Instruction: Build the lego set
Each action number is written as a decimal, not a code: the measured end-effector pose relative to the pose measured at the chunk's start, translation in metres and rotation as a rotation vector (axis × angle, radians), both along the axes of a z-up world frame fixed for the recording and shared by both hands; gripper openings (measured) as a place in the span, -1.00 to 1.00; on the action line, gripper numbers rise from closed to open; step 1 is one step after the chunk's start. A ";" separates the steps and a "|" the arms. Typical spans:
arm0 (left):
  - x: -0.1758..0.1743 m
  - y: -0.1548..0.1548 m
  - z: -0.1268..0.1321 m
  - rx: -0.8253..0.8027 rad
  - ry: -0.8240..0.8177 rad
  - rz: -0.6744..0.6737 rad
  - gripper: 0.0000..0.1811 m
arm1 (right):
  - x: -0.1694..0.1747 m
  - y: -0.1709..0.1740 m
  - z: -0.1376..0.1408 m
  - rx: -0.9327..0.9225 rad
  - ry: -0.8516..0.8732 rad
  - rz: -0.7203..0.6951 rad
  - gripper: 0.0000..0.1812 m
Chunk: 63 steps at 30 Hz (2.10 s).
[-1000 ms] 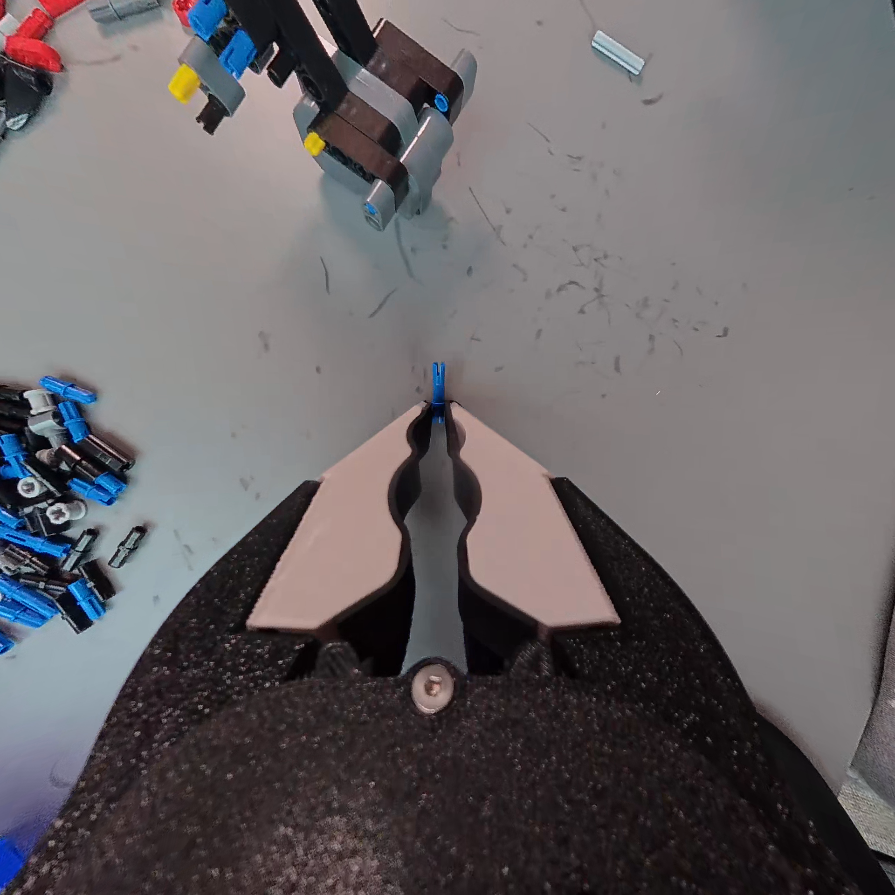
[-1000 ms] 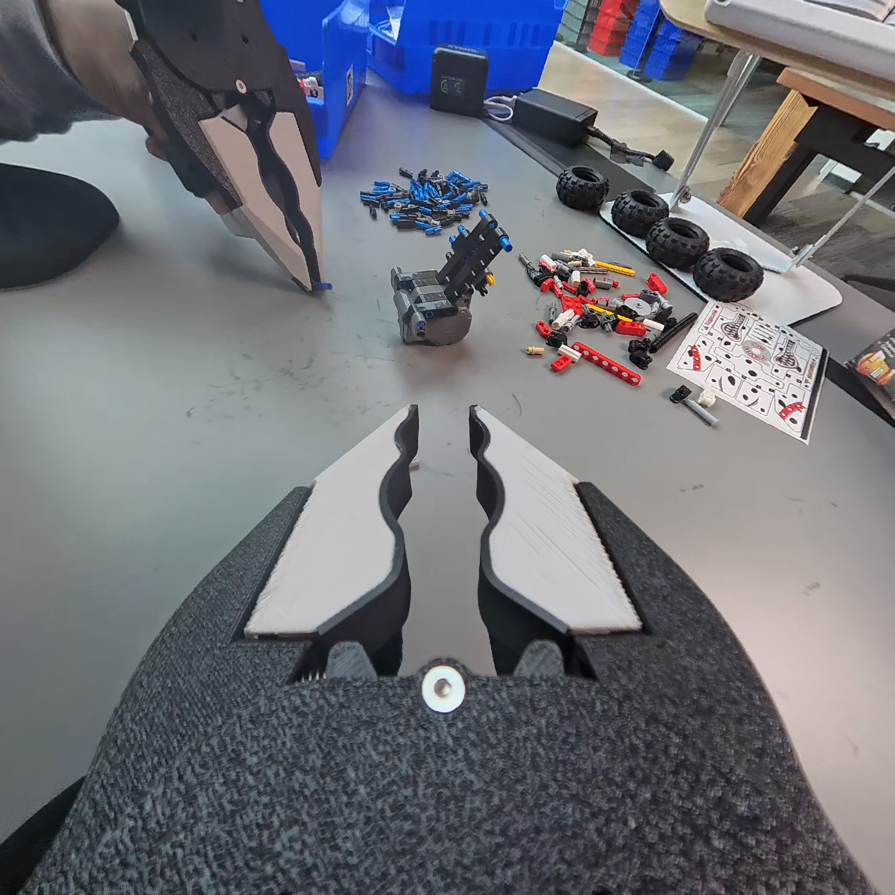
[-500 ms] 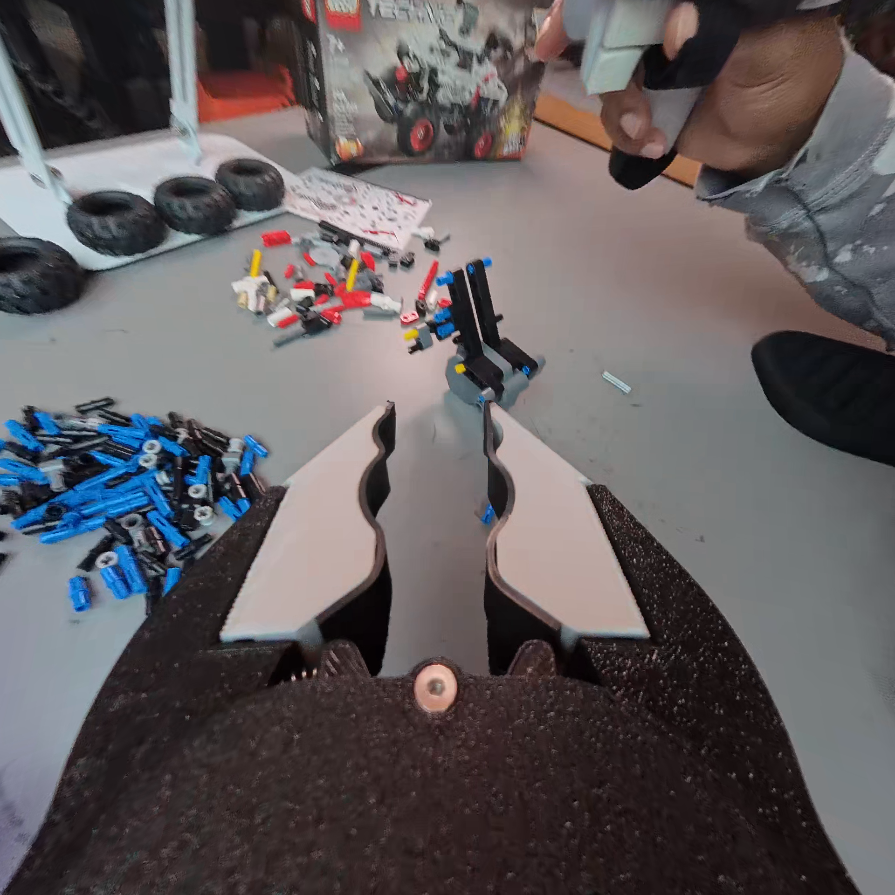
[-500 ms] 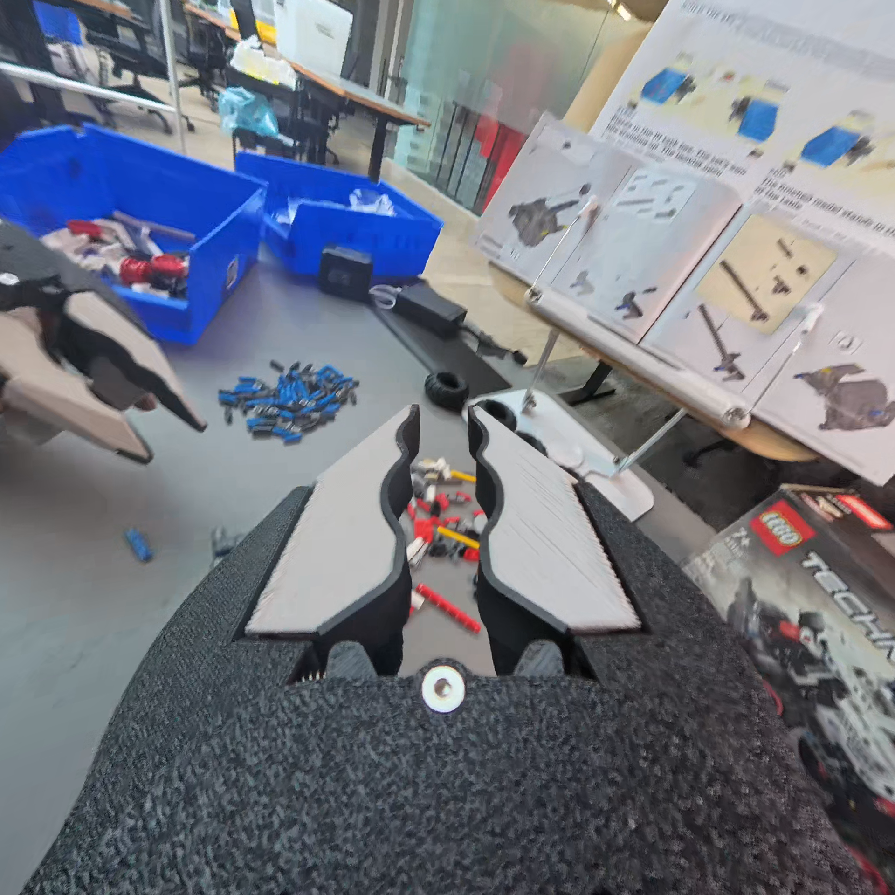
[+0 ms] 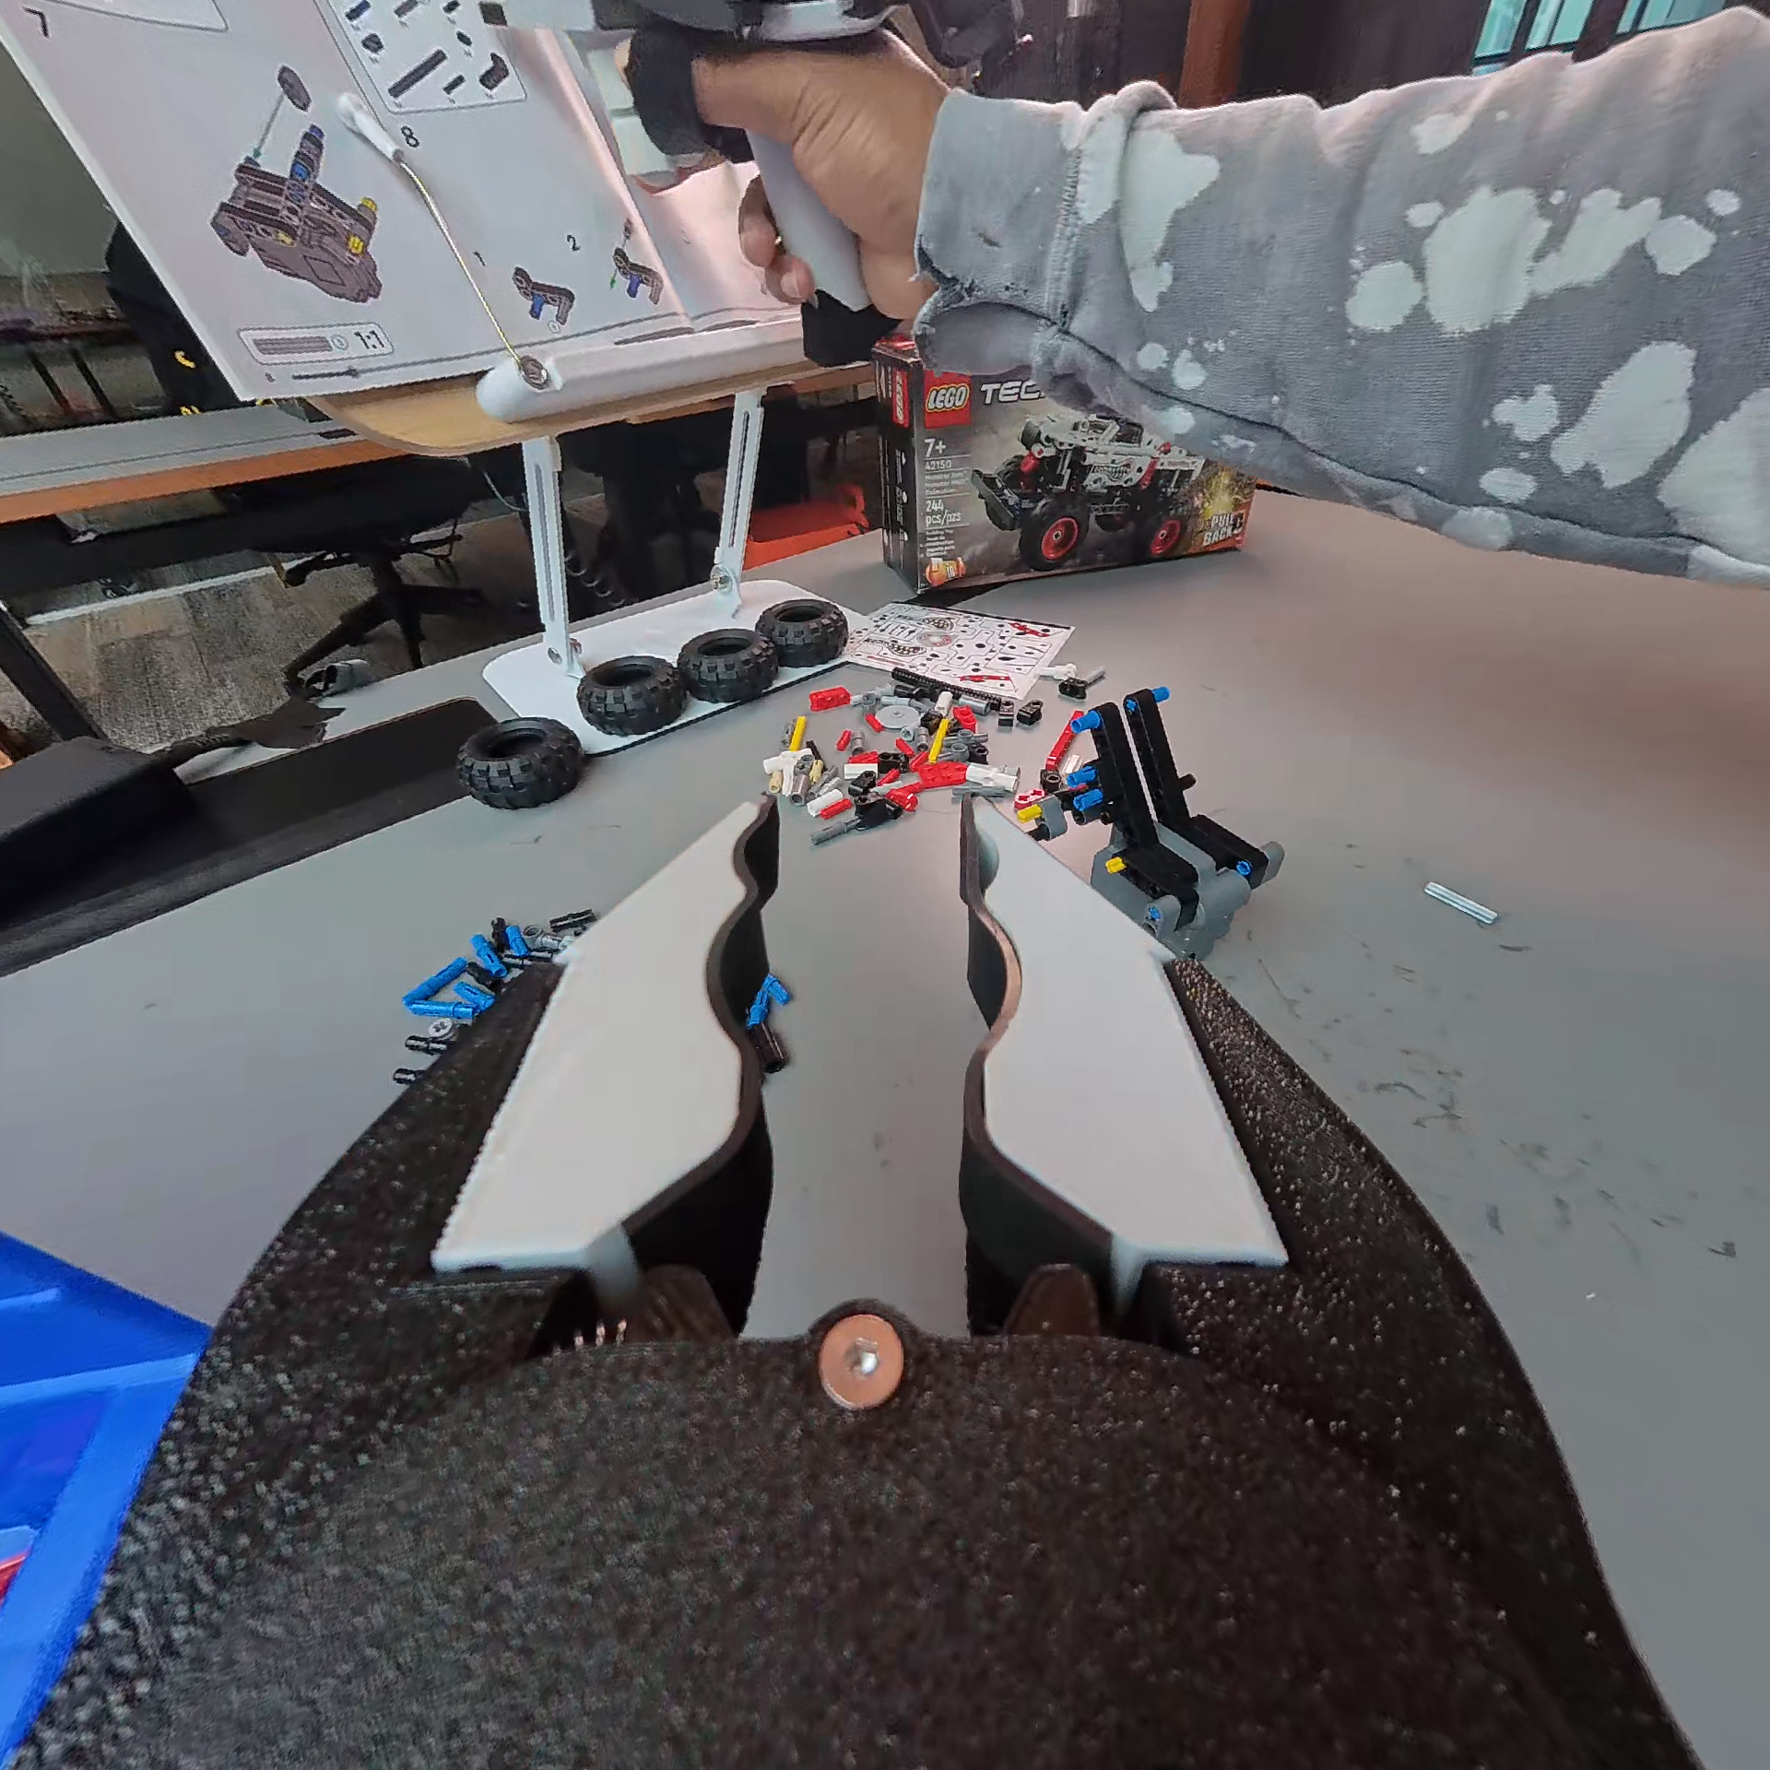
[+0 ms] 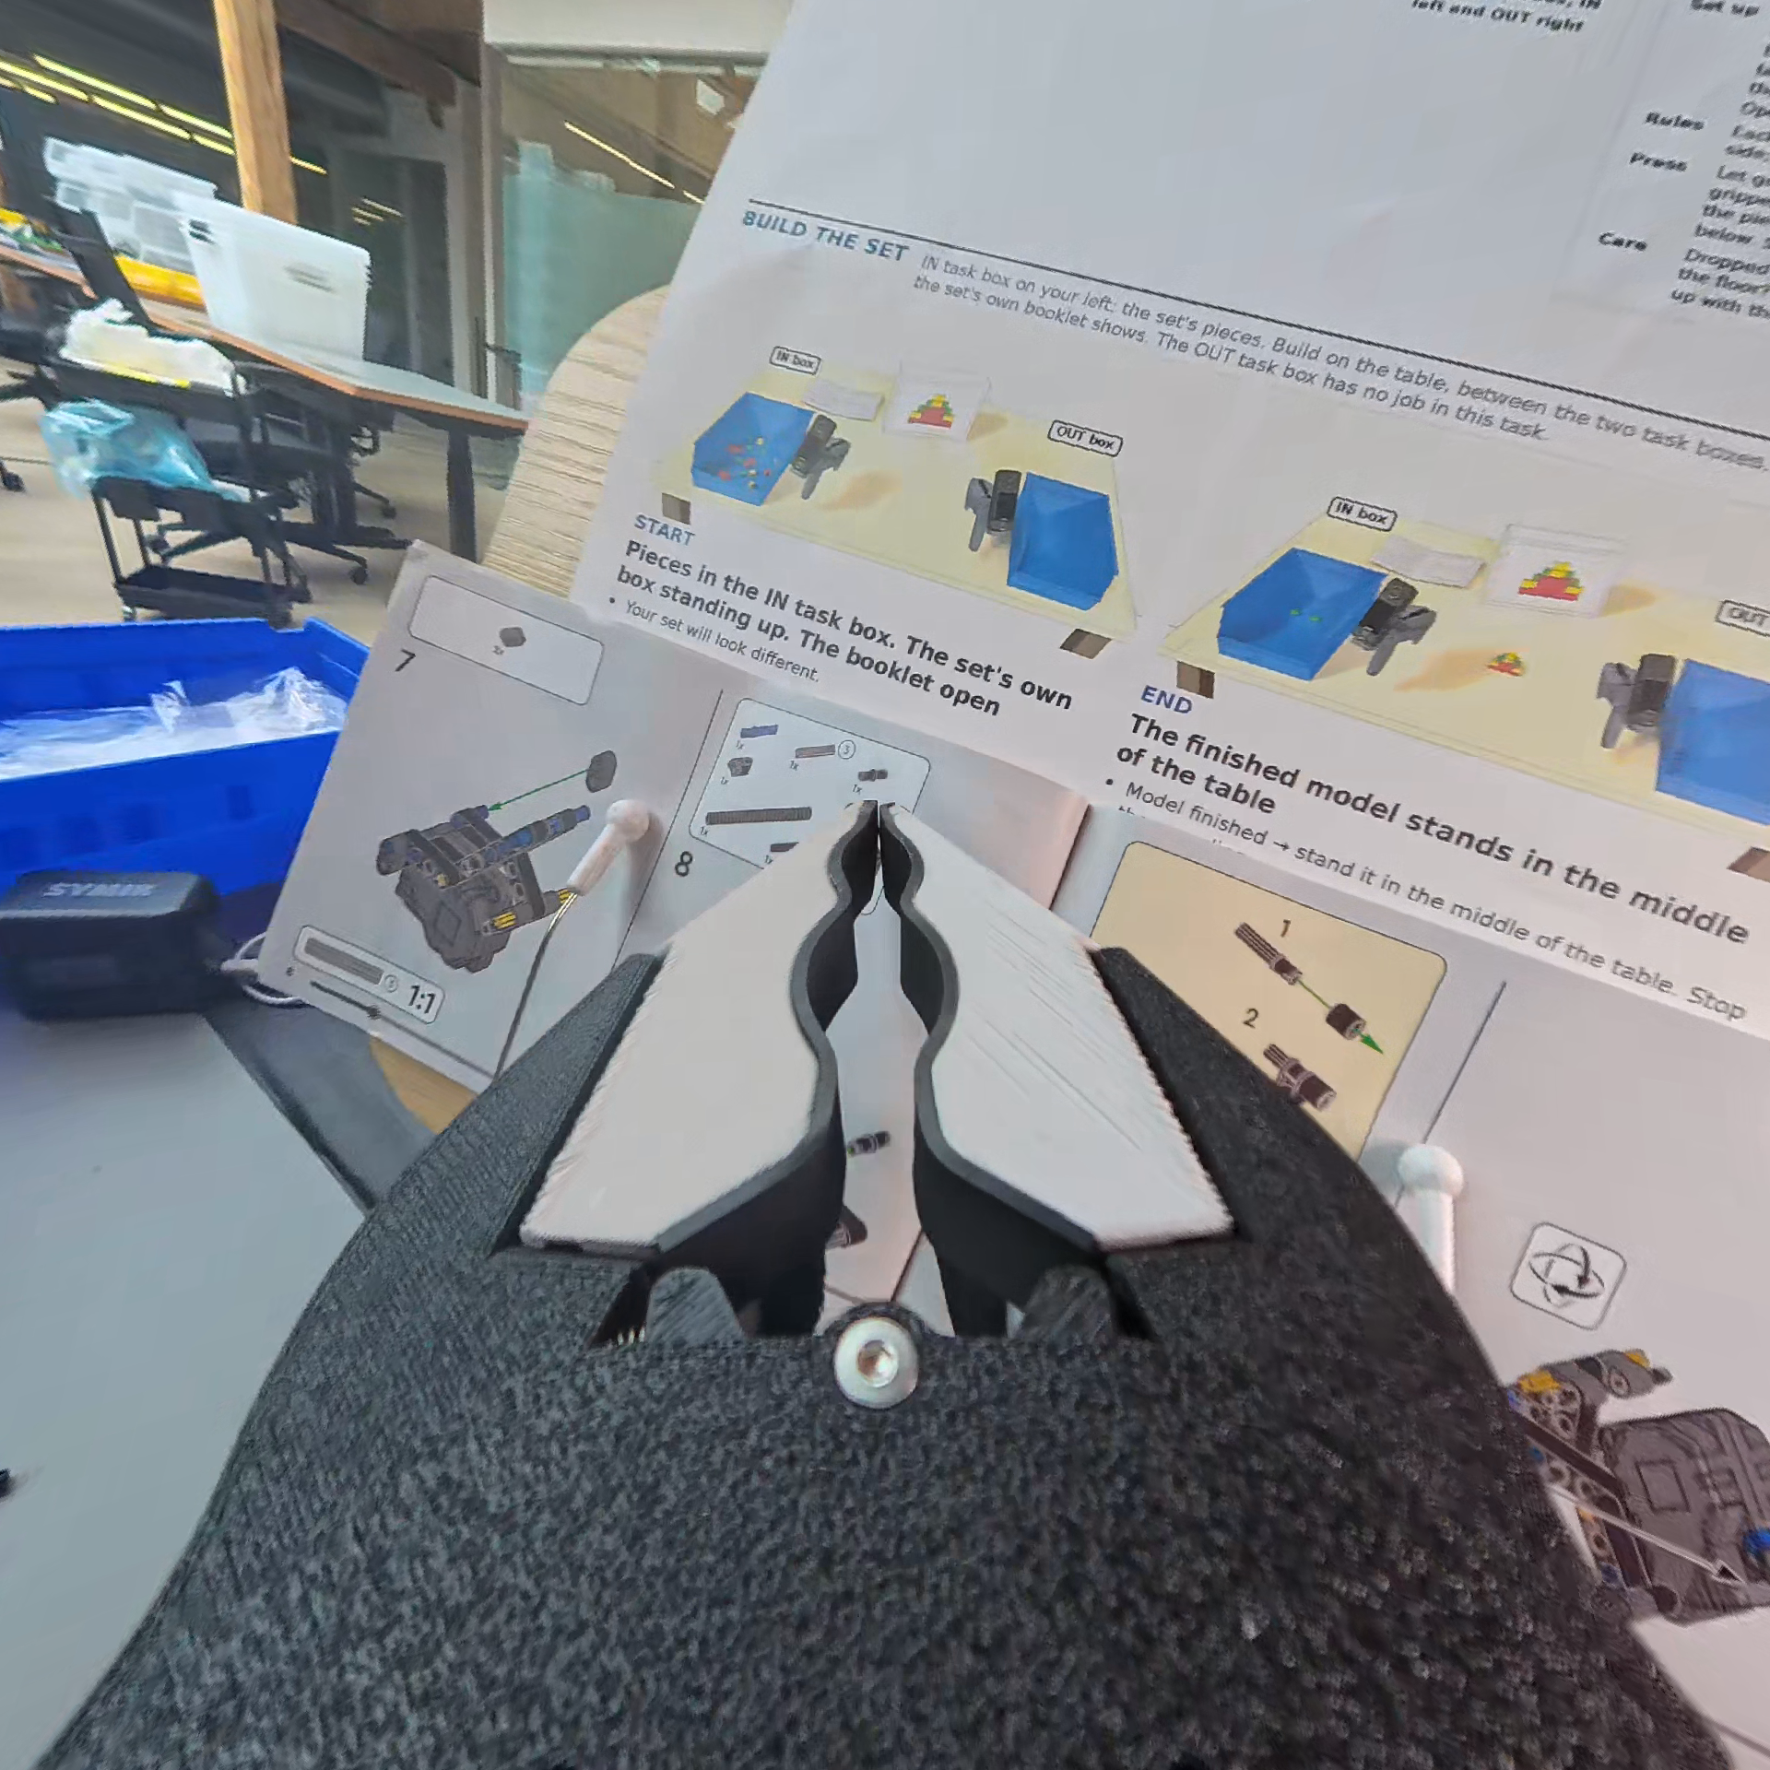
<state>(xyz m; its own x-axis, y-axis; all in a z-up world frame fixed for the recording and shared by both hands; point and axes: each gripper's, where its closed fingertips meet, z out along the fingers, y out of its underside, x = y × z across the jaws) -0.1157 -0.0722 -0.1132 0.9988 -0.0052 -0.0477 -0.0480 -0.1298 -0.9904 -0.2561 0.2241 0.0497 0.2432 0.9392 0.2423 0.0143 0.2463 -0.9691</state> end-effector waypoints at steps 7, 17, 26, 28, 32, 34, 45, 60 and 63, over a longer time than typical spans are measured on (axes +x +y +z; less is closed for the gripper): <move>0.003 0.000 0.000 -0.004 0.016 -0.016 -0.58 | -0.013 0.011 -0.005 0.013 -0.027 -0.016 -1.00; 0.006 0.003 -0.007 -0.033 0.031 -0.028 -0.59 | -0.012 0.009 -0.007 0.064 -0.066 -0.036 -1.00; 0.000 0.005 -0.015 -0.060 0.026 -0.014 -0.59 | -0.008 -0.002 -0.010 0.068 -0.077 -0.007 -1.00; 0.000 0.005 -0.015 -0.059 0.027 -0.014 -0.59 | -0.010 -0.009 -0.013 0.096 -0.089 0.007 -1.00; 0.001 0.006 -0.017 -0.067 0.040 -0.016 -0.61 | -0.020 -0.026 -0.013 0.166 -0.105 0.031 -1.00; 0.002 0.006 -0.017 -0.069 0.047 -0.016 -0.61 | -0.025 -0.031 -0.011 0.182 -0.106 0.033 -1.00; -0.002 0.003 -0.014 -0.062 0.018 -0.001 -0.62 | -0.011 -0.023 -0.011 0.174 -0.127 0.004 -1.00; -0.003 0.005 -0.020 -0.082 0.056 0.015 -0.63 | 0.071 -0.037 -0.032 0.138 -0.156 0.153 -1.00; -0.004 0.005 -0.021 -0.085 0.056 0.017 -0.63 | 0.095 -0.054 -0.066 0.099 -0.247 0.264 -1.00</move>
